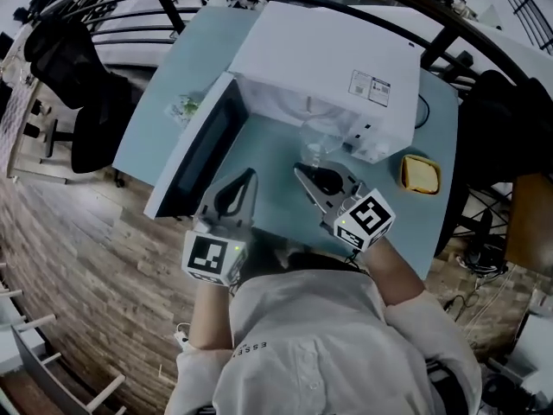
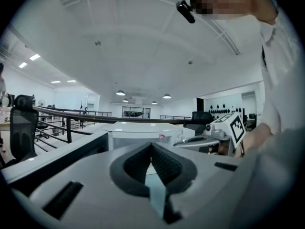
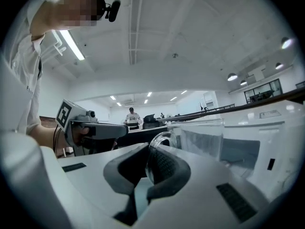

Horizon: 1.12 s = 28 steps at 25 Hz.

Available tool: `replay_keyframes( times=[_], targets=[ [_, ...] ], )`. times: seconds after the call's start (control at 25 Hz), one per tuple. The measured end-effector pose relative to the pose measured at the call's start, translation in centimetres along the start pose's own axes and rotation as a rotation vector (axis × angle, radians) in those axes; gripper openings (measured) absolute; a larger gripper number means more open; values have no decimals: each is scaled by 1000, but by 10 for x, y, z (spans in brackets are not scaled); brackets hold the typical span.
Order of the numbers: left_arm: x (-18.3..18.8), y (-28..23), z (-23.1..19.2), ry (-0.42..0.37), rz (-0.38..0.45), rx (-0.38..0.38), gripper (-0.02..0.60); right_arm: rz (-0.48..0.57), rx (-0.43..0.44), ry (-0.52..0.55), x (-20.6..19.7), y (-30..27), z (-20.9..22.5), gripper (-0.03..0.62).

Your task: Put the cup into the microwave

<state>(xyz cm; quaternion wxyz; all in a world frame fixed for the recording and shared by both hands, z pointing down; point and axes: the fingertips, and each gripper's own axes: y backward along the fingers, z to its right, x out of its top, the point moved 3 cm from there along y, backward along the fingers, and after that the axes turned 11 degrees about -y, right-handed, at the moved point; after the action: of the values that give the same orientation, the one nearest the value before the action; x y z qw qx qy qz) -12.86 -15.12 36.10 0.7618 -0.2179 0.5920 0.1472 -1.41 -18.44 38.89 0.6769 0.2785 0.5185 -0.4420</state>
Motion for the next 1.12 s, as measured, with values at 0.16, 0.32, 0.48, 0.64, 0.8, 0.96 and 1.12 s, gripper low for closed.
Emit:
replay_keyframes(
  times=[0.16, 0.32, 0.48, 0.64, 0.8, 0.96, 1.12],
  targets=[
    [-7, -29, -12, 50, -9, -57, 3, -18, -37, -46, -18, -20, 27, 17],
    [-24, -49, -22, 69, -21, -98, 3, -55, -72, -89, -38, -41, 57, 17],
    [-47, -73, -32, 75, -32, -108, 3, -59, -96, -105, -52, -64, 93, 17],
    [-63, -84, -36, 87, -49, -120, 3, -54, -123, -118, -61, -83, 119, 17],
    [-71, -94, -38, 81, -57, -139, 3, -34, -147, -132, -59, -96, 141, 17],
    [-74, -105, -43, 68, -62, -151, 3, -31, -160, -123, -60, -108, 156, 17],
    [-77, -112, -46, 67, -60, -162, 3, -28, -179, -109, -63, -119, 170, 17]
  ],
)
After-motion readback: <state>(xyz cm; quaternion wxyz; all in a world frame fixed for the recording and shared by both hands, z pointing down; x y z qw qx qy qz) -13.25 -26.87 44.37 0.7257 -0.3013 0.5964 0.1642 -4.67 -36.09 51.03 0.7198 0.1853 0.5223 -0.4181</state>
